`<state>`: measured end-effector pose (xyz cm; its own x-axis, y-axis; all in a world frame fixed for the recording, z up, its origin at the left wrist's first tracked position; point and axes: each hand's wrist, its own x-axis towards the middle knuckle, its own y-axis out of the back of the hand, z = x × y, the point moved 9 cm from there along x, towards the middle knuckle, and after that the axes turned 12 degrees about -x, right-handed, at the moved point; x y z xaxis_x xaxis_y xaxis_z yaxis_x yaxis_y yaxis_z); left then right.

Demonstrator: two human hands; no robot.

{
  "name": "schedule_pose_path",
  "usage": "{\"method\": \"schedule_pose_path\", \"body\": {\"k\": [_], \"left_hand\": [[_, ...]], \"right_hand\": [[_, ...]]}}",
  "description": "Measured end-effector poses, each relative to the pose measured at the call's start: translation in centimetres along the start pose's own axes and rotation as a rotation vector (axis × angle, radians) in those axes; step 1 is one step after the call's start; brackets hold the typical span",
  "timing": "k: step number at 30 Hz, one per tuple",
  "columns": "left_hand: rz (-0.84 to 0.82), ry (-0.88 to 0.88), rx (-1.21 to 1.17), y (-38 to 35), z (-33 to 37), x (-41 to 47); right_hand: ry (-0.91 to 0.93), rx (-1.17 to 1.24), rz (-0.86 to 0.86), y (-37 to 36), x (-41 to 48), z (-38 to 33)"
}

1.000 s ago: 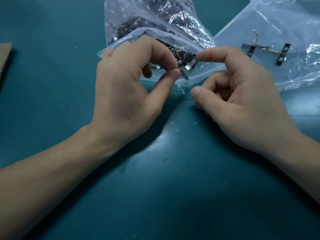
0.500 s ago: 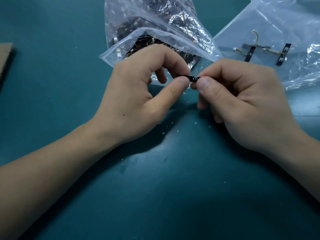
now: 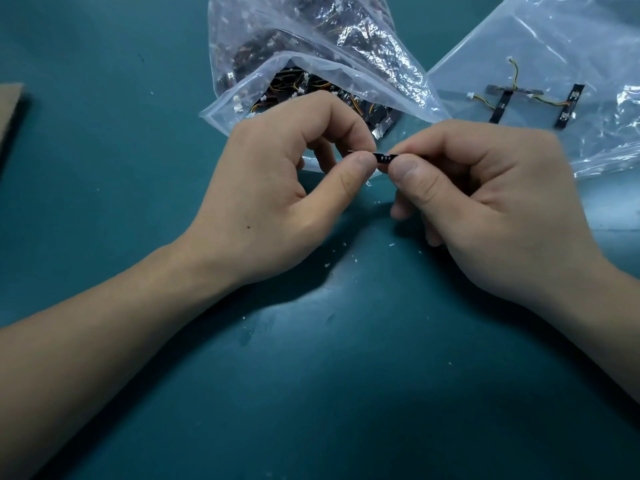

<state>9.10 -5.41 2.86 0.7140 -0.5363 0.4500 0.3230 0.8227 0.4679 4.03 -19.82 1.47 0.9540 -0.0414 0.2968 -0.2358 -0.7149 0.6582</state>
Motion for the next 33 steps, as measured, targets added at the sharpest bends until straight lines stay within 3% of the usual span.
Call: {"method": "schedule_pose_path", "body": {"k": [10, 16, 22, 33], "left_hand": [[-0.009, -0.019, 0.010, -0.2, 0.2, -0.1], [0.105, -0.087, 0.009, 0.8, 0.4, -0.1], [0.017, -0.058, -0.092, 0.4, 0.1, -0.1], [0.038, -0.087, -0.044, 0.3, 0.3, -0.1]], "right_hand": [[-0.003, -0.026, -0.030, -0.2, 0.0, 0.2], [-0.050, 0.095, -0.059, -0.6, 0.1, 0.4], [-0.004, 0.059, -0.011, -0.1, 0.1, 0.2], [-0.023, 0.098, -0.113, -1.1, 0.0, 0.3]]}}
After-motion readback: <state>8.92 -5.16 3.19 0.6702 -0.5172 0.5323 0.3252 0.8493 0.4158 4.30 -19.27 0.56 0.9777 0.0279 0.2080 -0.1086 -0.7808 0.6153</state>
